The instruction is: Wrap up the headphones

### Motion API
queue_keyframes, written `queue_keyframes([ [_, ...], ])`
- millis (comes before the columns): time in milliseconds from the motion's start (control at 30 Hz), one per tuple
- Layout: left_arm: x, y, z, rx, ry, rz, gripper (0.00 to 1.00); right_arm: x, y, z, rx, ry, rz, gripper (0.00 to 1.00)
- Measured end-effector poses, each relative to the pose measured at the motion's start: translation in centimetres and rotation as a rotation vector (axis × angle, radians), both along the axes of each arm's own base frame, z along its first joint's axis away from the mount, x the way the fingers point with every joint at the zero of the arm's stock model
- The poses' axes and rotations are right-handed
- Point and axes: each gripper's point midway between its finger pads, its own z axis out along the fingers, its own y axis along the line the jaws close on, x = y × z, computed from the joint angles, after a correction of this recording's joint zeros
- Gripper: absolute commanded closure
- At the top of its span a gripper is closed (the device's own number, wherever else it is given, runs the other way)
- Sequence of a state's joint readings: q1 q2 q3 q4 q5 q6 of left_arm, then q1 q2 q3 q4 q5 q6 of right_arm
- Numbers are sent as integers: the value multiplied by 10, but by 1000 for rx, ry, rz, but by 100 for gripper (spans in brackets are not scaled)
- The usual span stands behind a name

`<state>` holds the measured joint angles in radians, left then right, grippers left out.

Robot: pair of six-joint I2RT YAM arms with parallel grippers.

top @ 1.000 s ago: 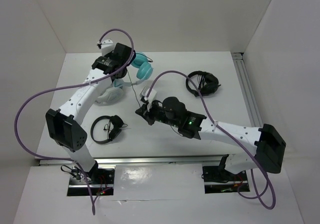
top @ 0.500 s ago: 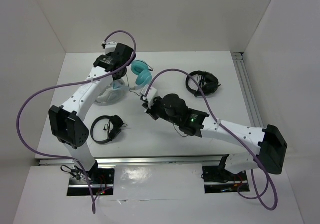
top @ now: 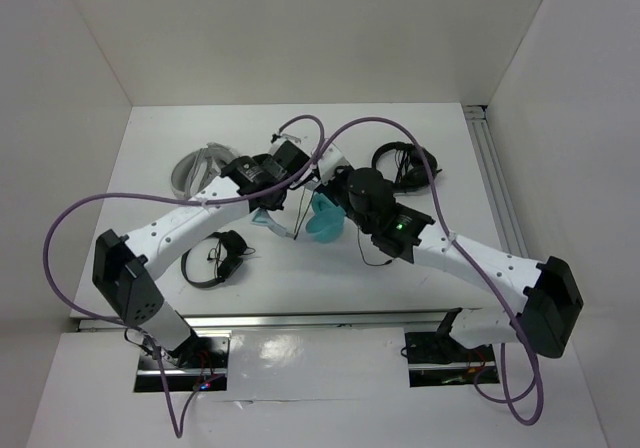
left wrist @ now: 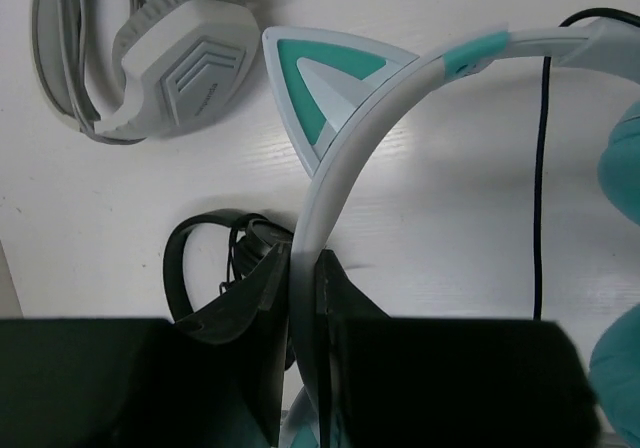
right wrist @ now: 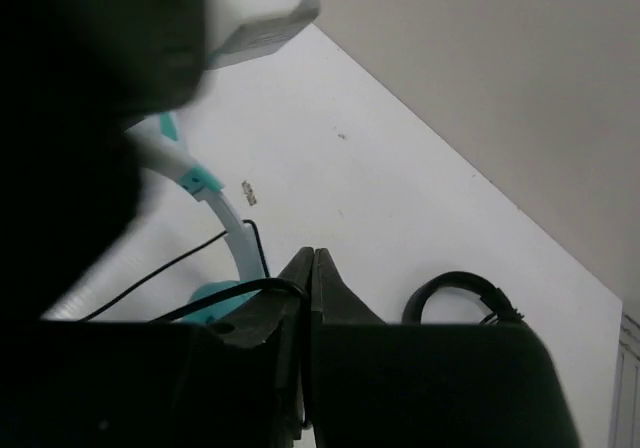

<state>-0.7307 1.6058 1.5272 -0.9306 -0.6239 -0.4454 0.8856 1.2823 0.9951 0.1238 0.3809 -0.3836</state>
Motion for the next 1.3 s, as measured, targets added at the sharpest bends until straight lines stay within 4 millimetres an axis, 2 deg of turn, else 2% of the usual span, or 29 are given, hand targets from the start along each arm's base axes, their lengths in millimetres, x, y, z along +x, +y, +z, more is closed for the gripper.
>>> queue_keyframes([
  [167,-21,-3,9,-39,-24,-56,100,11,-8,3,13,-15,-2,91],
  [333,-43,-30,50,-137,-120,-170,100,29,-31,-15,22,22,-36,90],
  [367,-45,-33,57,-157,-136,-187,100,31,-32,-17,39,25,-28,86],
  [433,-49,-33,65,-167,-148,-204,100,36,-34,-16,76,18,-10,86],
  [600,-64,-27,66,-153,-107,-268,100,51,-49,-16,168,21,20,81],
  [767,-78,-24,70,-142,-79,-324,100,67,-53,-16,247,41,91,80],
  [867,-80,-23,83,-149,-96,-342,100,69,-43,-28,296,98,170,80],
  [1067,-79,-24,122,-220,-177,-346,100,65,-9,-46,414,183,323,77],
  [1233,-79,-22,138,-246,-214,-341,100,66,17,-68,499,251,391,65],
  [1267,-79,-21,139,-245,-217,-339,100,67,21,-73,514,265,399,58],
  [1300,-79,-21,140,-245,-219,-338,100,68,24,-78,531,279,403,56],
])
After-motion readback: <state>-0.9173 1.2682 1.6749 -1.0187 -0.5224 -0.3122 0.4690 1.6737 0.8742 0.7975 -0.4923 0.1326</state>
